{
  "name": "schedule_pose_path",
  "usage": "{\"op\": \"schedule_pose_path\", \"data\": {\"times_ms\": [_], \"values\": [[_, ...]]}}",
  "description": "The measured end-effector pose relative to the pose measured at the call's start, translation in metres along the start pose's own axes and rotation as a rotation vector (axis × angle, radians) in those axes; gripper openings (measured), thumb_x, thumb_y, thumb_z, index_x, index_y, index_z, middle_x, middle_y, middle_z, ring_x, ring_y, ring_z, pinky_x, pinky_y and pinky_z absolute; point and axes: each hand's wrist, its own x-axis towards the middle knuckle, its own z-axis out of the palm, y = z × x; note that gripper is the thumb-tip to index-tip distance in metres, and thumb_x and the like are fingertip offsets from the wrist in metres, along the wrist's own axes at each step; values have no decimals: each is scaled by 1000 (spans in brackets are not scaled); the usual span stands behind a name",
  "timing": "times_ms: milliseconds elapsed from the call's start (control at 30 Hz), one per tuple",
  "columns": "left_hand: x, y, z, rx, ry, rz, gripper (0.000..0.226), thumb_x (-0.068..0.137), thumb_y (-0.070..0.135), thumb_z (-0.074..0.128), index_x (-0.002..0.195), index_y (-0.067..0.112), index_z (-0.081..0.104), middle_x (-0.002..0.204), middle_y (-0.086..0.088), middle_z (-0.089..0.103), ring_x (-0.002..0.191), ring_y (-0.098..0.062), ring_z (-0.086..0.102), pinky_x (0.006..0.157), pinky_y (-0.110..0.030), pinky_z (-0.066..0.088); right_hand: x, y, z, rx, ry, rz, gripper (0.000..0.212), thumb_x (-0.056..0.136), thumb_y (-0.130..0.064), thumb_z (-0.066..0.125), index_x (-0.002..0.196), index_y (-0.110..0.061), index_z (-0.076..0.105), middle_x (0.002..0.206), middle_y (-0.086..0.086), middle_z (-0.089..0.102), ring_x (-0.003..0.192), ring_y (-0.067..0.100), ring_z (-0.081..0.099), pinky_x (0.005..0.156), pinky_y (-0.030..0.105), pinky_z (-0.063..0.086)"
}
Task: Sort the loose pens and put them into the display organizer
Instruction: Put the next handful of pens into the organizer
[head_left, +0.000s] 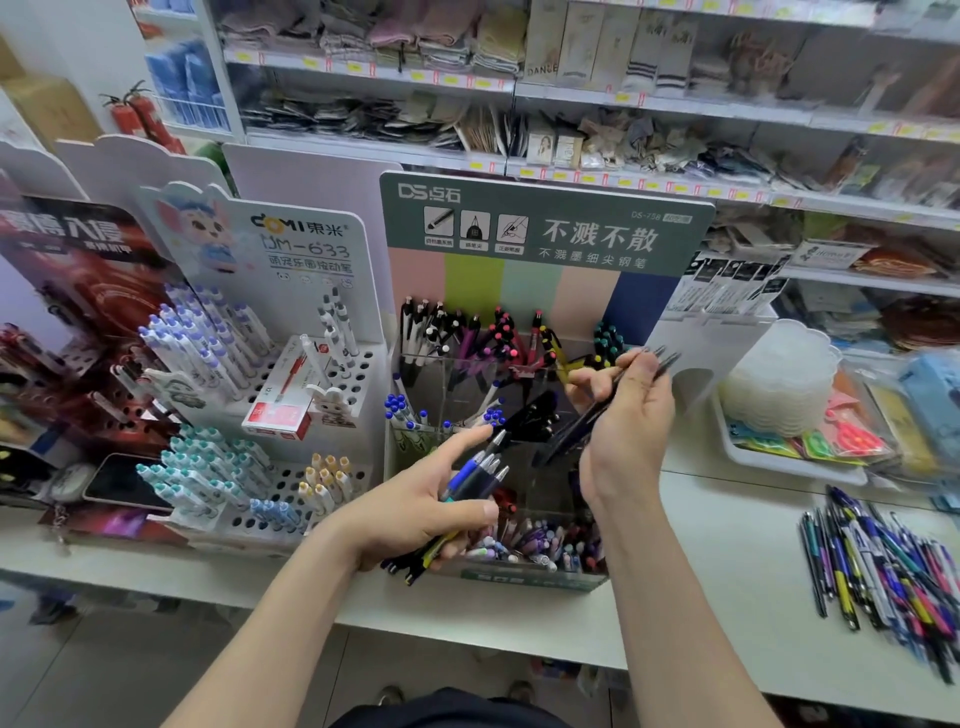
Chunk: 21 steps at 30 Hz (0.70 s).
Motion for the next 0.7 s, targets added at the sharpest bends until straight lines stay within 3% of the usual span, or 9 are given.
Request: {"op": "schedule_pose_path", "data": {"times_ms": [67, 133, 200, 267, 333, 467, 600, 700], "values": [[0, -2, -3, -2, 30, 17, 78, 103, 16, 69, 154, 62, 31, 94, -10, 67, 64, -24, 54, 57, -38, 49, 1, -2, -4, -145, -64, 88, 29, 117, -35, 34, 100, -16, 47, 64, -1, 37, 46, 16, 40, 44, 29, 41], [3, -3, -5, -16, 103, 47, 71, 105, 15, 66, 155, 55, 35, 90, -8, 67, 64, -23, 54, 57, -37, 49, 2, 3, -9, -424, -185, 231, 19, 114, -31, 42, 107, -14, 46, 65, -1, 38, 44, 12, 30, 40, 22, 24], [9, -6, -7, -25, 213, 77, 66, 106, 16, 65, 155, 49, 36, 93, -8, 71, 65, -23, 56, 60, -37, 51, 2, 6, -10, -770, -326, 328, 17, 106, -26, 49, 118, -15, 43, 74, -1, 48, 50, 12, 41, 44, 26, 30], [15, -9, -4, -70, 299, 103, 64, 106, 17, 65, 156, 43, 36, 100, -11, 74, 65, -24, 57, 61, -37, 51, 2, 4, -8, -1143, -468, 302, 21, 103, -25, 51, 119, -19, 39, 91, 2, 60, 72, 17, 58, 57, 32, 40], [19, -10, 0, -111, 360, 134, 58, 106, 16, 65, 154, 37, 39, 102, -13, 75, 65, -25, 58, 61, -38, 51, 4, -2, 0, -1389, -561, 252, 18, 104, -21, 49, 117, -15, 39, 97, 7, 58, 81, 21, 58, 61, 36, 41], [23, -8, 7, -165, 416, 178, 49, 106, 12, 64, 147, 32, 44, 97, -11, 74, 61, -24, 56, 56, -38, 50, 13, -8, 16, -1697, -716, 245, 4, 103, -11, 46, 106, -11, 43, 98, 10, 55, 77, 24, 54, 58, 36, 41], [22, -7, 7, -186, 427, 181, 47, 106, 14, 64, 145, 34, 46, 97, -9, 75, 62, -24, 56, 57, -38, 51, 22, -13, 34, -2019, -860, 185, 30, 100, -5, 48, 129, -10, 54, 122, 16, 62, 95, 35, 60, 82, 46, 53], [21, -6, 7, -193, 431, 182, 45, 106, 15, 64, 142, 37, 48, 98, -9, 75, 63, -24, 56, 57, -39, 52, 30, -13, 46, -2149, -961, 167, 38, 99, -5, 50, 136, -12, 58, 123, 13, 63, 100, 36, 60, 86, 46, 52]]}}
